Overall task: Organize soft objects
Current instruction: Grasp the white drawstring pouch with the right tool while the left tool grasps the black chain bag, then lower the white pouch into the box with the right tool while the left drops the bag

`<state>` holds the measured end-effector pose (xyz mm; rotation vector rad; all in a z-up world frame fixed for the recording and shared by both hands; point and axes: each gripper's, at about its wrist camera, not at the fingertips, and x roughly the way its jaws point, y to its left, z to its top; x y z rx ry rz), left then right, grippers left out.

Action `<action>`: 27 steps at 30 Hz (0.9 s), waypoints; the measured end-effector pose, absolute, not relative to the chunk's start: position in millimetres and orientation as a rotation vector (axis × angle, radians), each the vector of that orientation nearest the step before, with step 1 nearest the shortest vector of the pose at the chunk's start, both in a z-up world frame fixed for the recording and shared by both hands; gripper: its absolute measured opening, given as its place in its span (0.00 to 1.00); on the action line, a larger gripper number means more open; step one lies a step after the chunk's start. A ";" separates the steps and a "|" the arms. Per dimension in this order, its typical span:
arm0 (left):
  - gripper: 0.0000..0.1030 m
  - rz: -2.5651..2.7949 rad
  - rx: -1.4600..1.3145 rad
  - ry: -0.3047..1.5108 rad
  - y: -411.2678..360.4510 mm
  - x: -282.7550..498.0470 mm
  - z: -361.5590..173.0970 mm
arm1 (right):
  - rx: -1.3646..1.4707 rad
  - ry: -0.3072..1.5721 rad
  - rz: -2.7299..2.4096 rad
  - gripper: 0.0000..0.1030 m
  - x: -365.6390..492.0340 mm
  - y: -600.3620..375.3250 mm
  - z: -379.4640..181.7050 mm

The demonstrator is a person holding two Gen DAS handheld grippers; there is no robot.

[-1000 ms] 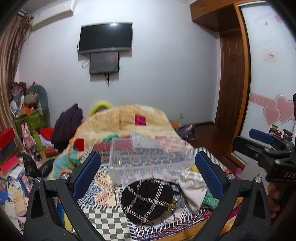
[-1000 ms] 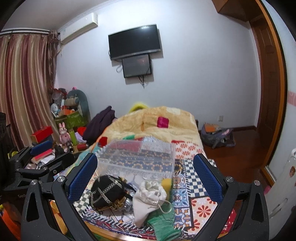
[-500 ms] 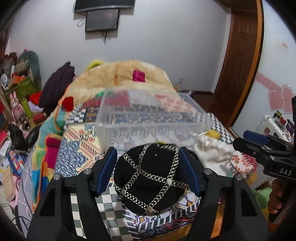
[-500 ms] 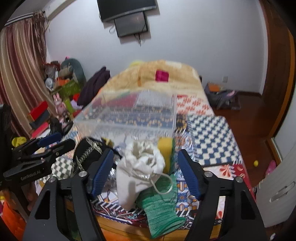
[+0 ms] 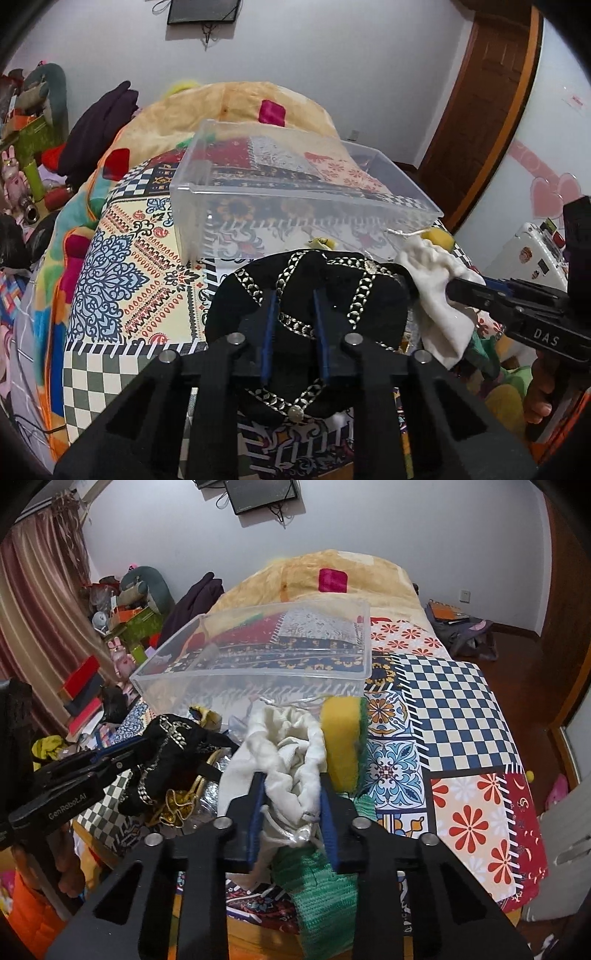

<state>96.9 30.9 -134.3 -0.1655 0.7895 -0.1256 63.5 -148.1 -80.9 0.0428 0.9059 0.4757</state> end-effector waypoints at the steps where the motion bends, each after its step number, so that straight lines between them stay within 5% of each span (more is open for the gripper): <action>1: 0.11 -0.132 -0.163 0.784 30.0 95.3 -132.5 | 0.045 0.900 0.478 0.19 63.9 -148.1 -80.3; 27: 0.06 -0.133 -0.142 0.546 40.9 71.8 -34.0 | 0.046 0.627 0.512 0.13 67.8 -135.4 -3.8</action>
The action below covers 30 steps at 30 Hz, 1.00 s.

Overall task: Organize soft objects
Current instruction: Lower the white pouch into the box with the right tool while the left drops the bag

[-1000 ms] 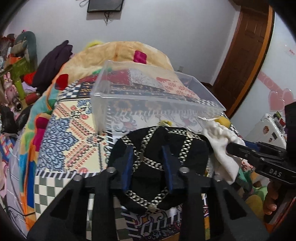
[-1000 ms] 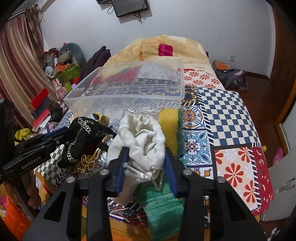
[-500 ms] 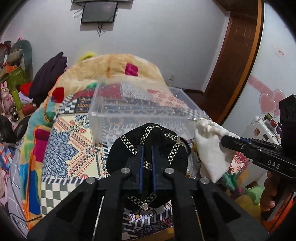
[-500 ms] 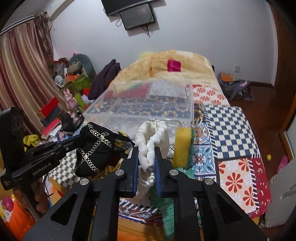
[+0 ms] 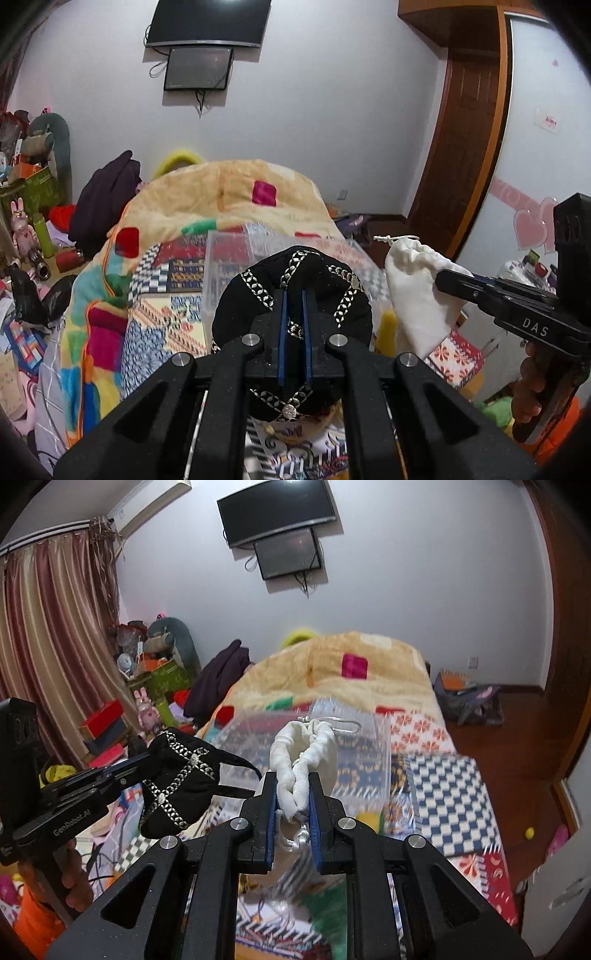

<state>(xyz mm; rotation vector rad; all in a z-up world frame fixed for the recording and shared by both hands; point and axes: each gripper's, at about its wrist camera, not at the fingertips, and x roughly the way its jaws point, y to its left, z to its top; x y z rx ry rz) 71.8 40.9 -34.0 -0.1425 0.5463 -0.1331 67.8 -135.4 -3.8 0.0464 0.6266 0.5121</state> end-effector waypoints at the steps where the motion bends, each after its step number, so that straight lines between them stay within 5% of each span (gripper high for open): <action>1: 0.06 -0.130 -0.144 0.542 42.3 74.5 -32.1 | 0.043 0.617 0.507 0.13 69.4 -134.3 -1.5; 16: 0.06 -0.070 -0.142 0.539 58.7 138.8 -27.0 | 0.012 0.569 0.433 0.13 113.1 -112.1 1.3; 30: 0.06 -0.088 -0.083 0.672 42.5 188.1 -69.5 | 0.000 0.715 0.390 0.13 149.8 -97.2 -31.6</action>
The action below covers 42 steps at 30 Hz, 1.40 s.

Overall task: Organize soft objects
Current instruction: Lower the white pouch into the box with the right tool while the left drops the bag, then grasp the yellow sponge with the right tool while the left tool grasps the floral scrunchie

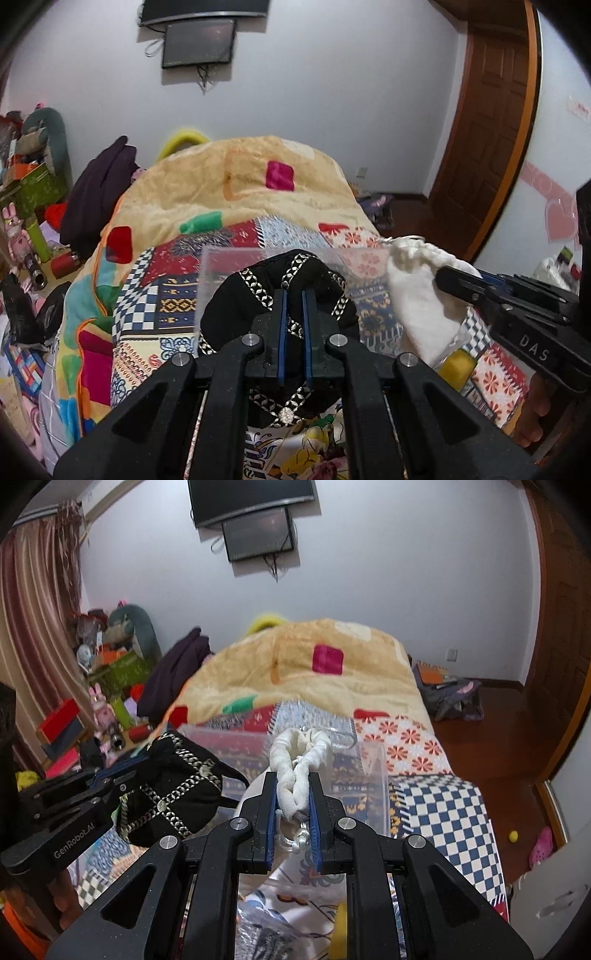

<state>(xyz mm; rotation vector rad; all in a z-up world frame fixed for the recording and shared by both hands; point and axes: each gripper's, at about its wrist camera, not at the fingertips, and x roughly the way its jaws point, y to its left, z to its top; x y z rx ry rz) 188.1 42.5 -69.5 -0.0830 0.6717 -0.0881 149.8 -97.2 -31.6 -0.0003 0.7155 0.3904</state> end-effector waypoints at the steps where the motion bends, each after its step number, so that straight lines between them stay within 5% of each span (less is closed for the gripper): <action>1: 0.06 -0.092 -0.072 0.682 40.1 190.3 -71.6 | -0.003 0.729 0.392 0.13 151.9 -97.2 -34.6; 5: 0.07 -0.114 -0.050 0.724 32.4 196.9 -78.4 | 0.005 0.800 0.402 0.17 159.9 -96.6 -45.1; 11: 0.10 -0.129 -0.049 0.738 29.7 195.6 -77.8 | 0.018 0.809 0.396 0.40 155.7 -103.1 -42.2; 15: 0.13 -0.135 -0.049 0.732 29.0 189.8 -73.6 | 0.008 0.781 0.405 0.45 149.0 -104.8 -31.9; 30: 0.39 -0.142 -0.079 0.755 31.7 148.4 -79.9 | -0.026 0.781 0.388 0.49 116.9 -134.3 -30.8; 42: 0.40 -0.197 -0.101 0.860 11.6 133.1 -120.9 | 0.022 0.908 0.365 0.49 112.6 -157.2 -74.2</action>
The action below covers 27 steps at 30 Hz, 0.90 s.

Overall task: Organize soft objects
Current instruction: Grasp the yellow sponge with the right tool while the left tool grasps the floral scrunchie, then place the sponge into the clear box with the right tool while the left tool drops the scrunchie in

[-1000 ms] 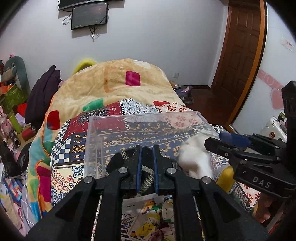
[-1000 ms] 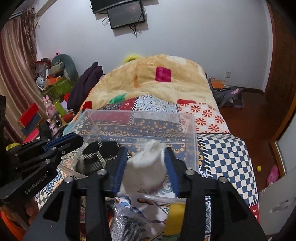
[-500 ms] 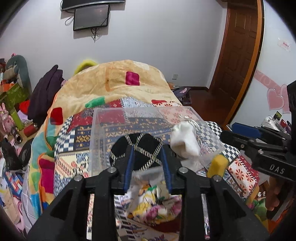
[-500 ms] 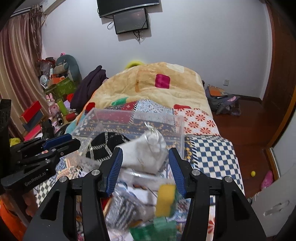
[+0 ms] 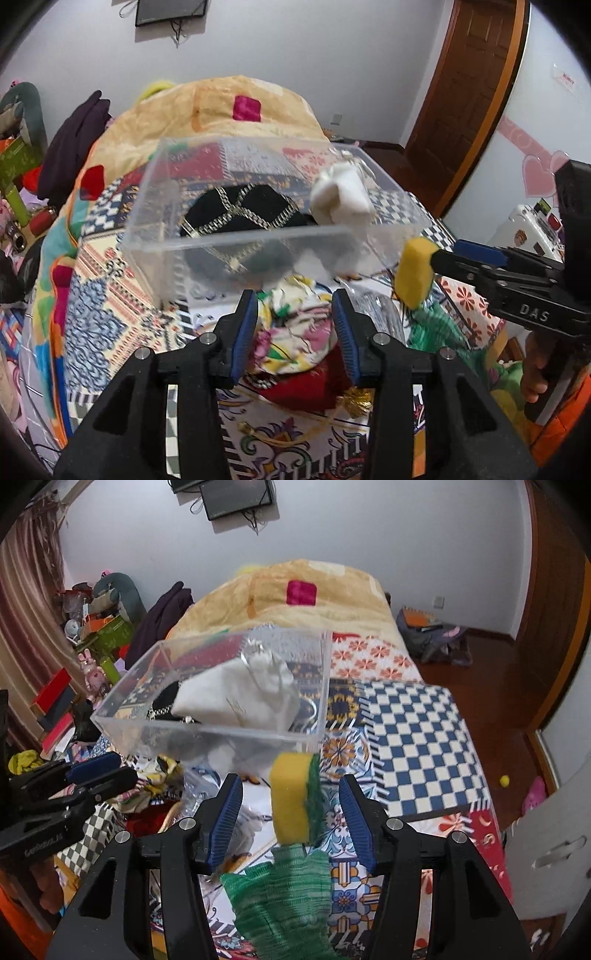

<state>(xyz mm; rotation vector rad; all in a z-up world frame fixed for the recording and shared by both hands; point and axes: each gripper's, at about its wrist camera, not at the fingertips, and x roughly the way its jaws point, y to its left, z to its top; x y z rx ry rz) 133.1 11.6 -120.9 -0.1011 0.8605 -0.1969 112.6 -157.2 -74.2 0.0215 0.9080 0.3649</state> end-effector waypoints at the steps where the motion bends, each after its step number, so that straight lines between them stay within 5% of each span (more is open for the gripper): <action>1: 0.40 -0.198 -0.103 0.868 10.1 133.6 -124.2 | 0.023 0.911 0.368 0.49 112.0 -156.2 -76.3; 5: 0.40 -0.199 -0.115 0.881 10.8 136.2 -131.7 | 0.025 0.930 0.376 0.49 110.4 -153.2 -84.3; 12: 0.23 -0.233 -0.144 0.884 12.1 138.1 -137.1 | 0.035 0.937 0.392 0.24 112.2 -151.4 -88.1; 18: 0.08 -0.246 -0.151 0.874 13.1 133.6 -133.9 | 0.036 0.917 0.397 0.21 109.8 -151.5 -84.7; 27: 0.06 -0.242 -0.173 0.790 26.2 111.9 -101.3 | 0.035 0.838 0.425 0.20 96.0 -152.2 -57.9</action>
